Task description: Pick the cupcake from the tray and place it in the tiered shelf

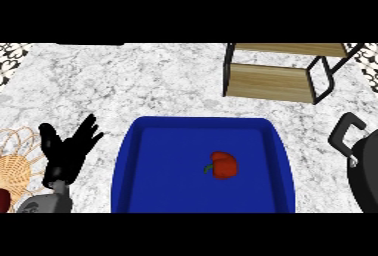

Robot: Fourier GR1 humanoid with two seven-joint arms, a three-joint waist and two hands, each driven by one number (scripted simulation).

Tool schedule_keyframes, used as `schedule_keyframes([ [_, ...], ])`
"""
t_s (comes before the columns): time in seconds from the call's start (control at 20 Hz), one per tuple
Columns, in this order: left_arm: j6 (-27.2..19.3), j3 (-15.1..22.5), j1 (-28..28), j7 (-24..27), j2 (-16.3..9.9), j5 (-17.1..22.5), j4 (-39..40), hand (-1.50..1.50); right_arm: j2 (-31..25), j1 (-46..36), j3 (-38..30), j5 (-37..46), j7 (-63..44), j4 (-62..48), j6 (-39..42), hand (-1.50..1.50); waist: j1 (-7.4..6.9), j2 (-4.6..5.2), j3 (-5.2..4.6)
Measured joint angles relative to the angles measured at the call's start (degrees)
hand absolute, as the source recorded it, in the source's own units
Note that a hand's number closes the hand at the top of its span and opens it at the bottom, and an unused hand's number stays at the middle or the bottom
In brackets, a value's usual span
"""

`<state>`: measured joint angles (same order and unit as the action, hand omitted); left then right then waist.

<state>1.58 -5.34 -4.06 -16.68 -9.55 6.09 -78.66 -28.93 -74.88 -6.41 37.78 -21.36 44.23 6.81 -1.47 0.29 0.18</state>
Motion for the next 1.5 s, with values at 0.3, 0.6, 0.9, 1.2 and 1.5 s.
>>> schedule_keyframes([
  [0.3, -0.15, 0.06, 0.09, 0.13, 0.40, -0.31, -0.15, 0.00, -0.01, -2.47, -1.28, 0.68, 5.75, -6.95, -2.67, 1.50, -0.02, -0.02, 0.04],
  [0.6, -0.20, -0.14, 0.45, 0.61, 0.64, -0.47, -0.23, 0.00, -0.49, -3.28, -1.49, 1.40, 8.72, -9.97, -2.74, 1.50, 0.24, -0.14, 0.05],
  [0.9, -0.22, -0.43, -0.24, 0.27, 0.40, -0.67, 0.39, 0.00, -0.51, -5.14, -4.93, -0.13, 7.08, -12.34, -5.79, -1.50, 0.24, -0.11, 0.08],
  [1.2, -0.17, -0.42, 0.05, 0.45, 0.70, -0.64, -0.03, 0.00, 0.59, -6.00, -11.01, -5.08, 6.10, -13.16, -10.69, -1.50, 0.19, -0.12, 0.06],
  [1.5, -0.44, -0.32, -0.03, 0.06, 0.85, -0.99, -0.21, 0.00, 0.02, -7.29, -17.75, -11.81, 6.52, -13.41, -12.37, -1.50, 0.25, -0.15, 0.07],
])
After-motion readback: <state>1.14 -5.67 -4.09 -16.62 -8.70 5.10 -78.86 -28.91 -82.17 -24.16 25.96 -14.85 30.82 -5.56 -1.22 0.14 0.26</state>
